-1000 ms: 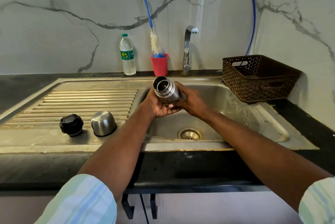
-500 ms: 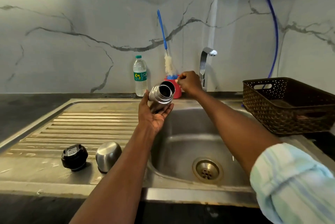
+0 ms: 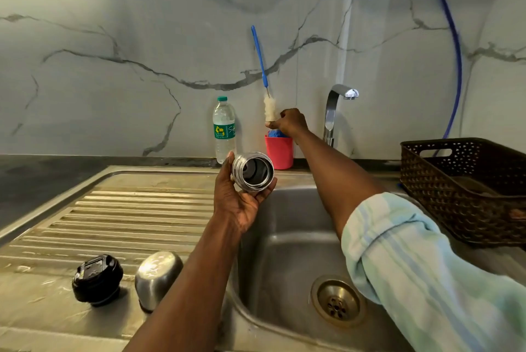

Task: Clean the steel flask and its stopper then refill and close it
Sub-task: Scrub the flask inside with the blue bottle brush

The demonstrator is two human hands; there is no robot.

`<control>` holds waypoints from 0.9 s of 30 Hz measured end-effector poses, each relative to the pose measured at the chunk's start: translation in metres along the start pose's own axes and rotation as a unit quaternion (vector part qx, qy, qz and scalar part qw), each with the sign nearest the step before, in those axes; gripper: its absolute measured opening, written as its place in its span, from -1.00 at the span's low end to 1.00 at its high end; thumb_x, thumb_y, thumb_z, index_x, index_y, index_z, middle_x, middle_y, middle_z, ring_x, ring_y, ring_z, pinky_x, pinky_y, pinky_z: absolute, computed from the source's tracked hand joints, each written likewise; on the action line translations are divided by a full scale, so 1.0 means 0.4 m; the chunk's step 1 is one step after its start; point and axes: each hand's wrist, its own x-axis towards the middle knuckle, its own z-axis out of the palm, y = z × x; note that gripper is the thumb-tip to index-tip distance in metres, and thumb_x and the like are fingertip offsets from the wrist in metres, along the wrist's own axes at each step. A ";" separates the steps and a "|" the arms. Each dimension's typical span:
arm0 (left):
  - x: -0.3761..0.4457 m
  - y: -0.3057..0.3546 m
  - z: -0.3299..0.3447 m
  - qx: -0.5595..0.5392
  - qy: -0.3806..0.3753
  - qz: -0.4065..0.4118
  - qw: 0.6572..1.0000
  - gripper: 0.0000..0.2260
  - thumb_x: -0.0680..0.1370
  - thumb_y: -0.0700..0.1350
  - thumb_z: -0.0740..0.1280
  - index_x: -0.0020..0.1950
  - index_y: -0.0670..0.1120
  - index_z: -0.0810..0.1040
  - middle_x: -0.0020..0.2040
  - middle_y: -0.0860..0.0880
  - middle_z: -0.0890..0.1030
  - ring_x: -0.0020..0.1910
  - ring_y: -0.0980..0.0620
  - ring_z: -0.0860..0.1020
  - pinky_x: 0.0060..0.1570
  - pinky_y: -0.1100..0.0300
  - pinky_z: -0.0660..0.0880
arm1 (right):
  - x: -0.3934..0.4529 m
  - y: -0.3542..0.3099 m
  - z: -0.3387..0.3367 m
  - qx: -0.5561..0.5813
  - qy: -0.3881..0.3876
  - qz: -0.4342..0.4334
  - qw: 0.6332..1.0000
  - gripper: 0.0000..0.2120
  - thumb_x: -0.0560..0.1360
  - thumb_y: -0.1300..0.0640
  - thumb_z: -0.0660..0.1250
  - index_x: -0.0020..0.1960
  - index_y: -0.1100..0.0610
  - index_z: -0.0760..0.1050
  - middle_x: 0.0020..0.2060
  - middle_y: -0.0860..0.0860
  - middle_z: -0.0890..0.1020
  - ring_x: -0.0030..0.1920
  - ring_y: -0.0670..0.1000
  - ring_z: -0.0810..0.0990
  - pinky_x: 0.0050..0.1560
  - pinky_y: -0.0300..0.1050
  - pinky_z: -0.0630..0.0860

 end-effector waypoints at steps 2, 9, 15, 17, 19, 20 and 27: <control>0.004 0.000 -0.007 -0.006 0.009 0.001 1.000 -0.51 0.56 0.16 0.30 0.32 -0.18 0.51 -0.06 -0.20 0.69 -0.02 -0.17 0.64 0.02 -0.17 0.60 | 0.007 0.000 0.000 0.011 0.002 -0.005 1.000 -0.72 0.37 0.03 0.55 -0.13 0.20 0.56 -0.06 0.10 0.63 -0.05 0.07 0.59 -0.14 -0.12 0.44; 0.008 -0.002 -0.013 -0.021 0.014 0.003 1.000 -0.43 0.53 0.13 0.35 0.41 -0.21 0.44 -0.09 -0.23 0.70 -0.05 -0.19 0.65 0.04 -0.23 0.56 | 0.028 -0.021 -0.017 0.074 0.062 0.002 0.995 -0.74 0.37 0.06 0.53 -0.10 0.21 0.58 -0.10 0.11 0.64 -0.09 0.09 0.61 -0.23 -0.16 0.42; 0.010 -0.005 -0.009 -0.011 0.018 -0.003 1.000 -0.46 0.52 0.13 0.36 0.35 -0.21 0.47 -0.11 -0.22 0.70 -0.09 -0.17 0.67 0.15 -0.20 0.53 | 0.012 -0.073 -0.059 0.096 0.111 -0.044 0.988 -0.72 0.34 0.06 0.51 -0.13 0.24 0.55 -0.20 0.09 0.60 -0.14 0.11 0.60 -0.13 0.01 0.53; 0.004 -0.006 -0.006 -0.010 0.021 -0.002 1.000 -0.47 0.54 0.13 0.35 0.36 -0.20 0.46 -0.11 -0.22 0.70 -0.09 -0.17 0.67 0.15 -0.19 0.54 | 0.000 -0.097 -0.082 0.098 0.120 -0.059 0.986 -0.73 0.33 0.05 0.51 -0.13 0.20 0.53 -0.19 0.08 0.60 -0.13 0.10 0.60 -0.11 0.01 0.54; 0.000 -0.006 -0.001 -0.006 0.021 0.002 1.000 -0.46 0.54 0.14 0.35 0.38 -0.19 0.45 -0.09 -0.21 0.70 -0.09 -0.17 0.67 0.11 -0.19 0.55 | -0.013 -0.124 -0.110 0.110 0.128 -0.073 0.983 -0.74 0.34 0.05 0.51 -0.15 0.16 0.48 -0.20 0.06 0.59 -0.14 0.09 0.59 -0.14 -0.03 0.52; -0.005 -0.005 0.002 -0.004 0.019 0.004 1.000 -0.48 0.55 0.14 0.34 0.37 -0.19 0.45 -0.09 -0.21 0.70 -0.10 -0.16 0.68 0.09 -0.19 0.56 | -0.020 -0.140 -0.126 0.116 0.132 -0.078 0.981 -0.74 0.34 0.06 0.50 -0.15 0.16 0.47 -0.20 0.06 0.59 -0.15 0.08 0.59 -0.16 -0.05 0.51; -0.031 0.001 0.026 0.002 0.028 0.004 1.000 -0.60 0.56 0.12 0.32 0.21 -0.17 0.50 -0.11 -0.21 0.70 -0.15 -0.14 0.70 0.15 -0.20 0.52 | -0.113 -0.217 -0.247 0.158 0.164 -0.098 0.969 -0.68 0.32 0.05 0.51 -0.09 0.17 0.44 -0.17 0.04 0.58 -0.11 0.11 0.63 -0.13 0.14 0.62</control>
